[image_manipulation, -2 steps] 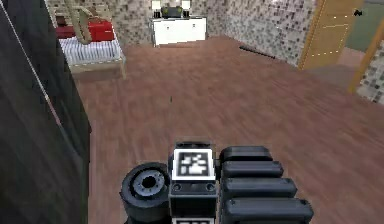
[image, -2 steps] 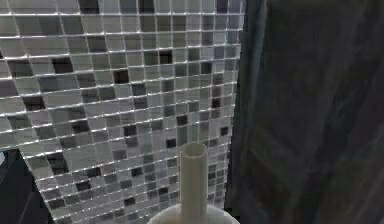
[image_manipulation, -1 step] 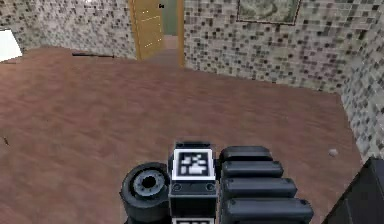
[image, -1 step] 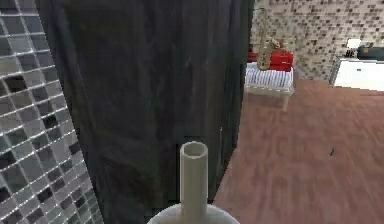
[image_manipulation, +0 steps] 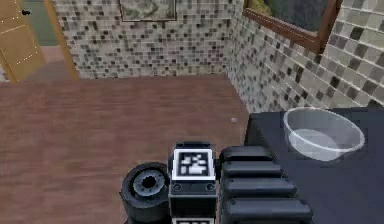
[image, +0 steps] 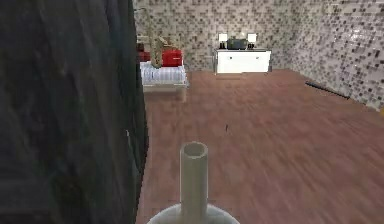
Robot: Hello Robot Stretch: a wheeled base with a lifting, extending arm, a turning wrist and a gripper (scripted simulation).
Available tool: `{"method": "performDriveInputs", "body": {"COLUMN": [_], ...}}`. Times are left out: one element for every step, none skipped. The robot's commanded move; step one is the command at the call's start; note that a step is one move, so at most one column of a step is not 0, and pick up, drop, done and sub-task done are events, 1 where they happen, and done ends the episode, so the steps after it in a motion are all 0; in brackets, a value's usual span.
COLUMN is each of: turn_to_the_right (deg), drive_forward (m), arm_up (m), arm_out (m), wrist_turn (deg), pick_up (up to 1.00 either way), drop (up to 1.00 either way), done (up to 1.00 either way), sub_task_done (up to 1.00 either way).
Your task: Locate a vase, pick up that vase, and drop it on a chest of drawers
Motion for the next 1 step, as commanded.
{"method": "performDriveInputs", "body": {"turn_to_the_right": [45.0], "drive_forward": [0.0], "arm_up": [0.0], "arm_out": [0.0], "wrist_turn": [0.0], "pick_up": [0.0], "drop": [0.0], "done": [0.0], "sub_task_done": [0.0]}}
